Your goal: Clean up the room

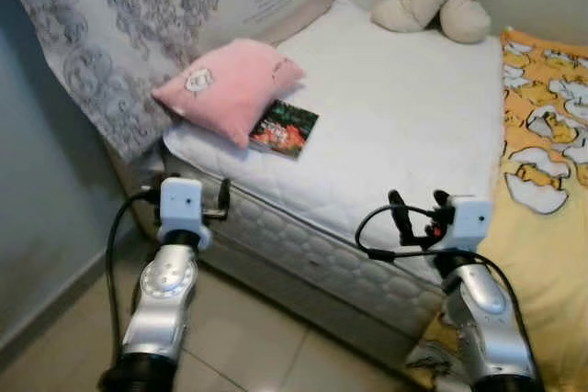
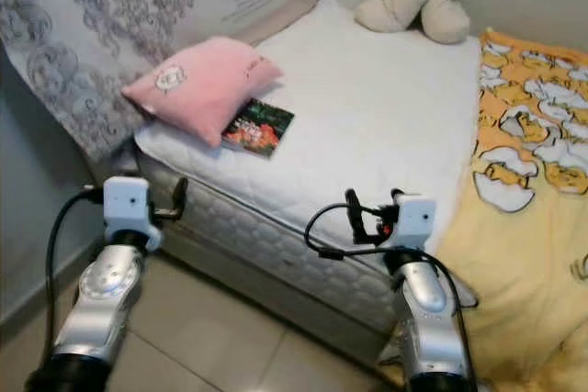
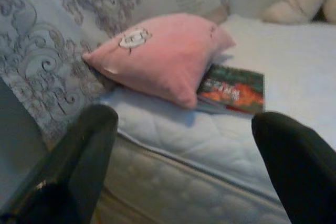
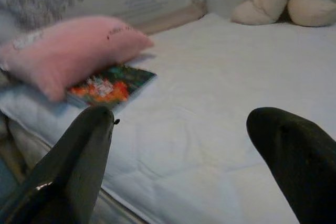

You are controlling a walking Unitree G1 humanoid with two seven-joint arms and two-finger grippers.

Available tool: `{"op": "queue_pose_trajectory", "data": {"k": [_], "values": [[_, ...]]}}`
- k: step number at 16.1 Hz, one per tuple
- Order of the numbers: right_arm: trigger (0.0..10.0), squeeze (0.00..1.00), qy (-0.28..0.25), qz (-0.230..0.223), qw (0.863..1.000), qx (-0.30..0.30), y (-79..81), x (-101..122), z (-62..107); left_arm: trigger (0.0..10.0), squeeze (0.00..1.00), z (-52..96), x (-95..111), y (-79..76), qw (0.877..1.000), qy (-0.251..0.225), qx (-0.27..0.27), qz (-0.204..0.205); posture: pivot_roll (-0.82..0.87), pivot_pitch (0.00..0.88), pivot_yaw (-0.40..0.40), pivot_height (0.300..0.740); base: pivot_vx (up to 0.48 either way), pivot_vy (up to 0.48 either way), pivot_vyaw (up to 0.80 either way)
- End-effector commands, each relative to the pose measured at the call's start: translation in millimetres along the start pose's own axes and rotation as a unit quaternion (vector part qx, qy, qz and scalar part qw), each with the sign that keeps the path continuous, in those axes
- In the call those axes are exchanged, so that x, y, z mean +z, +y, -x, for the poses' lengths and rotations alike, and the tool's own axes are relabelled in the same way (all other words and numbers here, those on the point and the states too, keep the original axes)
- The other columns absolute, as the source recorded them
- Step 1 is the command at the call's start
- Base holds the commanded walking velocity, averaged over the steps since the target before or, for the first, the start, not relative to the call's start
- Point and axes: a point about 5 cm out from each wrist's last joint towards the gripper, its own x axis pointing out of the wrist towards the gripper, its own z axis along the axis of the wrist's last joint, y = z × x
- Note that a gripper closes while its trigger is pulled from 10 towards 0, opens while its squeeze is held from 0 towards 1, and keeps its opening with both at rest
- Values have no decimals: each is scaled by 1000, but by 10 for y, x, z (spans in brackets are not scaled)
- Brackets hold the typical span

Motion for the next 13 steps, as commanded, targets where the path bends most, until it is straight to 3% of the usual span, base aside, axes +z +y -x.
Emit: {"op": "queue_pose_trajectory", "data": {"k": [1, 2, 3, 4, 6, 8, 10, 11, 13], "values": [[10000, 24, -13, 5, 1000, 14, 36, 73, -83, 10000, 0, -18, 53, 24, 1000, -13, 6, -2, 16, 0, -79, 740, 0, -480, 500], [10000, 24, -13, 5, 1000, 15, 37, 72, -91, 10000, 0, -22, 61, 27, 1000, -17, 6, 3, 16, 0, -79, 740, 0, -480, 500], [10000, 20, -15, 2, 1000, 12, 35, 83, -103, 10000, 0, -72, 62, -2, 998, -8, -36, 48, 36, 0, -85, 740, 0, 0, 500], [10000, 20, -16, 2, 1000, 8, 28, 68, -86, 10000, 0, -101, 47, 98, 998, -2, -25, 56, 29, 0, -65, 740, 0, 0, 506], [10000, 24, -25, -8, 1000, -14, -9, 33, -37, 10000, 0, -17, -42, 319, 1000, 15, 22, 6, 21, 0, -43, 740, 0, 0, 500], [10000, 20, -24, -13, 1000, -13, 27, 4, -13, 10000, 0, 69, -152, 417, 997, 43, 52, -31, 11, 0, -29, 740, 0, 0, 503], [10000, 20, -23, -17, 1000, -4, 85, -5, -16, 10000, 0, 53, -156, 364, 997, 49, 40, -43, 2, 0, -24, 740, 0, 0, 503], [10000, 24, -24, -17, 1000, -3, 89, -4, -15, 10000, 0, 14, -105, 314, 997, 37, 23, -60, -1, 0, -21, 740, 0, 0, 500], [10000, 24, -22, -17, 1000, -7, 65, -20, 8, 10000, 0, -39, 54, 233, 998, -1, -2, -57, -9, 0, -18, 740, 0, 0, 500]]}}
